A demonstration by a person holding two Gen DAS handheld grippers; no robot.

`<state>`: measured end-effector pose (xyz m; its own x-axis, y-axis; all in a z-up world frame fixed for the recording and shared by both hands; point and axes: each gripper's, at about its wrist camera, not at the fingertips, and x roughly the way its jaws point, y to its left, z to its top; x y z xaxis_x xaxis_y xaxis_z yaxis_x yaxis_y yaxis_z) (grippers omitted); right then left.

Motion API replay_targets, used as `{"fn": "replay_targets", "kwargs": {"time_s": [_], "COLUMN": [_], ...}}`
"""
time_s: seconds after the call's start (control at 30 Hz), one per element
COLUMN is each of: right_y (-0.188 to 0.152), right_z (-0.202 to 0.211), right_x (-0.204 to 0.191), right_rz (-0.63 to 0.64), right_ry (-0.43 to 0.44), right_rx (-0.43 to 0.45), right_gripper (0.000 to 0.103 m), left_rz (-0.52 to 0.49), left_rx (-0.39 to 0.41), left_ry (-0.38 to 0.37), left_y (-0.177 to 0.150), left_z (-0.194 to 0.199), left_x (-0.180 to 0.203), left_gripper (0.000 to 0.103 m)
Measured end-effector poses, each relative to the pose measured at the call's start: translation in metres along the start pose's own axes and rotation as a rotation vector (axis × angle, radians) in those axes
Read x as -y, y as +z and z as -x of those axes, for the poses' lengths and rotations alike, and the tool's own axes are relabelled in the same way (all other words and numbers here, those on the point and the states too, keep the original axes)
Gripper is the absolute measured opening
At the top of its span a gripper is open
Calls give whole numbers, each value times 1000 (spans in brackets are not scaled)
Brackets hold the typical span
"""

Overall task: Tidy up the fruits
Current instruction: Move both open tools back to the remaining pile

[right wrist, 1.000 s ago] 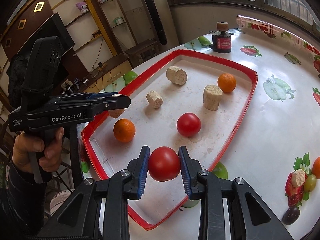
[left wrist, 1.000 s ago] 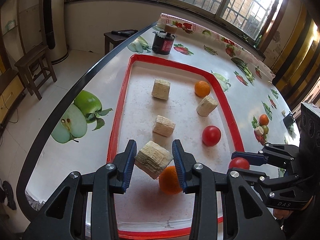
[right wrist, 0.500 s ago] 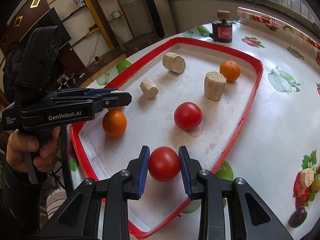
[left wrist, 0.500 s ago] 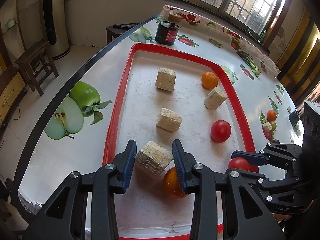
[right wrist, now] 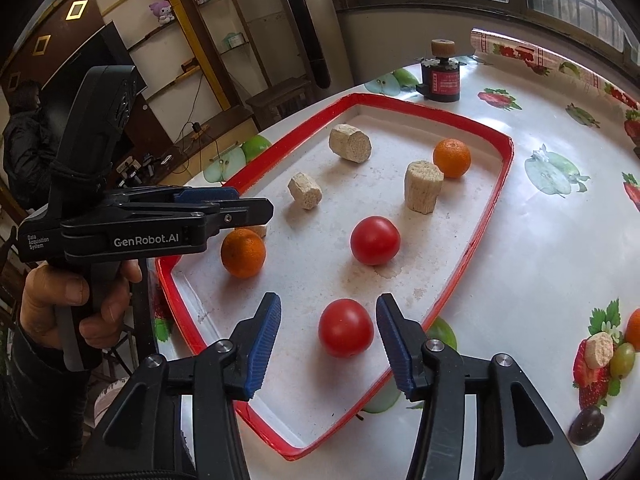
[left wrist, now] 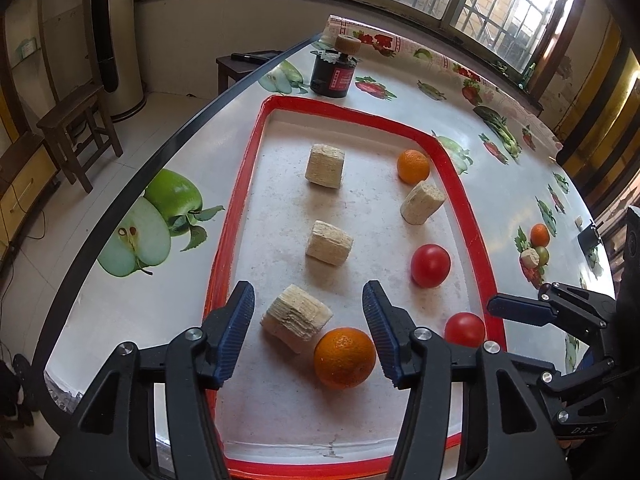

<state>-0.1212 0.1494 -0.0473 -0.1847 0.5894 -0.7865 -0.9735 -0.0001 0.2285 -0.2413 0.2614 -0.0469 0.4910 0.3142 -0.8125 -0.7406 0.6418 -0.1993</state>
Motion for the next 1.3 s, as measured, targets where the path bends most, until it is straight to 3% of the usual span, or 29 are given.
{"fn": "replay_targets", "kwargs": {"time_s": [0.27, 0.93, 1.1, 1.3], "right_y": [-14, -63, -74, -92], "right_z": [42, 121, 139, 159], "right_x": [9, 74, 84, 100], "right_rz": [-26, -171, -192, -231], "right_ry": [-13, -144, -175, -214], "right_rx": [58, 138, 157, 170], "right_gripper": [52, 55, 56, 56], "left_rz": [-24, -143, -177, -226], "left_rx": [21, 43, 51, 44], "left_ry": [-12, -96, -112, -147], "left_y": [-1, -6, -8, -12], "left_z": [13, 33, 37, 37], "left_x": [21, 99, 117, 143], "left_gripper": [55, 55, 62, 62]}}
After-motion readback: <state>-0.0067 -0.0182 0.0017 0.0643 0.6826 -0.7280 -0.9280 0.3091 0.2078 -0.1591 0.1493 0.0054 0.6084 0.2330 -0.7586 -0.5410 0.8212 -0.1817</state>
